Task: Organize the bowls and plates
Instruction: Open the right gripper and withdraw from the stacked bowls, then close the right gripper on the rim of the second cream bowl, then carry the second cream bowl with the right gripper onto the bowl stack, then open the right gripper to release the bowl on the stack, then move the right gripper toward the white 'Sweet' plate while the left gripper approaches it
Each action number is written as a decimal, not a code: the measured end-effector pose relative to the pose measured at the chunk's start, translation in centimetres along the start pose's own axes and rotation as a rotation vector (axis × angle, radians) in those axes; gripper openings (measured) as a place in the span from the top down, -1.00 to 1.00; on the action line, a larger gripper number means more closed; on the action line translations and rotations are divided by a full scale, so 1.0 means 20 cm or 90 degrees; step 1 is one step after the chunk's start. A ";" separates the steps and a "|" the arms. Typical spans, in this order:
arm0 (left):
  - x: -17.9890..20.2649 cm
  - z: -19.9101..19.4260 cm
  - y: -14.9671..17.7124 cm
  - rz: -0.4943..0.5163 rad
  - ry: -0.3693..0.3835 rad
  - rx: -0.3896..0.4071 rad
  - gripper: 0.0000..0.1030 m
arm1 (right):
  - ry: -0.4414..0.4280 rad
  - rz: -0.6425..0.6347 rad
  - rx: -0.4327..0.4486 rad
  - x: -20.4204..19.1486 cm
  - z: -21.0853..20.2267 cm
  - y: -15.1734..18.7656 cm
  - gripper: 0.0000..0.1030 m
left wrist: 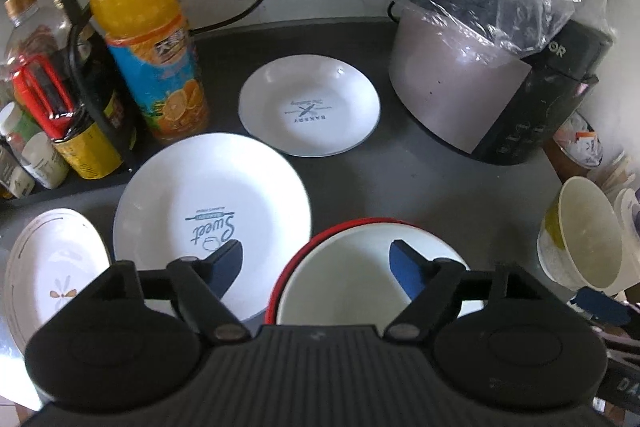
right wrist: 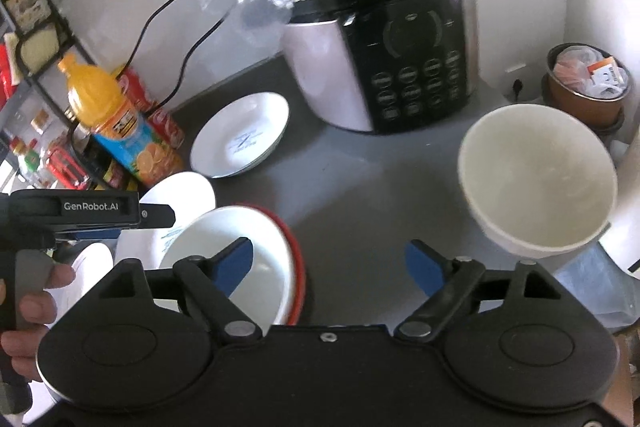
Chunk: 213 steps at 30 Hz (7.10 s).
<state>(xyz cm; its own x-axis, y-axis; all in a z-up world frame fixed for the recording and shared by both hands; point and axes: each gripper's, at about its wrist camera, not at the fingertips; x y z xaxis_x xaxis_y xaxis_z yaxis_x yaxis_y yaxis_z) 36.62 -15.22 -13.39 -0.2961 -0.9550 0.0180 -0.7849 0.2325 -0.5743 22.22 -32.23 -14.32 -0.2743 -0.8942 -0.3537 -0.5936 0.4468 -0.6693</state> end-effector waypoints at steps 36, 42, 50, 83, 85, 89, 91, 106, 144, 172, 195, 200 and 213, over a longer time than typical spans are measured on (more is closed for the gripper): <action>0.95 0.19 -0.10 0.130 0.078 -0.081 -0.32 | 0.046 0.199 -0.065 0.93 -0.08 -0.04 0.09; 1.03 0.25 -0.07 0.118 0.095 -0.091 -0.07 | 0.061 0.196 -0.072 0.97 -0.01 -0.05 0.31; 1.04 0.31 -0.04 0.129 0.112 -0.103 -0.06 | 0.101 0.165 -0.082 0.94 0.10 -0.04 0.48; 0.94 0.46 -0.06 0.125 0.132 -0.097 0.87 | 0.041 0.058 -0.095 0.71 0.14 -0.12 0.59; 0.90 0.44 -0.07 0.114 0.126 -0.094 0.87 | 0.033 0.046 -0.090 0.66 0.14 -0.13 0.59; 0.80 0.40 -0.08 0.088 0.112 -0.090 0.87 | 0.015 0.036 -0.090 0.59 0.14 -0.16 0.59; 0.75 0.36 -0.09 0.073 0.103 -0.084 0.87 | 0.006 0.019 -0.087 0.53 0.13 -0.17 0.59; 0.41 0.10 -0.12 0.007 0.061 -0.062 0.84 | -0.066 -0.068 -0.071 0.19 0.06 -0.27 0.59; -0.06 -0.10 0.12 -0.138 -0.012 -0.085 0.82 | -0.179 -0.182 -0.150 -0.19 0.12 -0.18 0.58; -0.08 0.00 0.26 -0.129 -0.038 -0.113 0.79 | -0.132 -0.187 -0.199 -0.13 0.19 -0.04 0.30; -0.32 -0.16 0.15 -0.153 -0.050 -0.068 -0.14 | -0.165 -0.137 -0.115 -0.26 0.13 -0.25 -0.39; -0.45 -0.13 0.10 -0.161 -0.053 -0.060 -0.14 | -0.161 -0.125 -0.112 -0.36 0.18 -0.27 -0.39; -0.78 -0.01 -0.04 -0.131 -0.051 -0.062 -0.14 | -0.133 -0.091 -0.106 -0.63 0.37 -0.30 -0.44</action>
<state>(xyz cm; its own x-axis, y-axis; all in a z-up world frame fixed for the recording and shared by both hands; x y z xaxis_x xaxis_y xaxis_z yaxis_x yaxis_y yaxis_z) 41.69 -0.40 -13.06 -0.0832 -0.9947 0.0597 -0.8740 0.0441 -0.4840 34.75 -23.44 -10.74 -0.0272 -0.9153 -0.4018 -0.7354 0.2906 -0.6122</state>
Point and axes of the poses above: each gripper's, at about its wrist camera, not at the fingertips, and z roughly the way its jaws point, x to its right, y to its underside, and after that the axes turned 6 degrees about x, right-handed
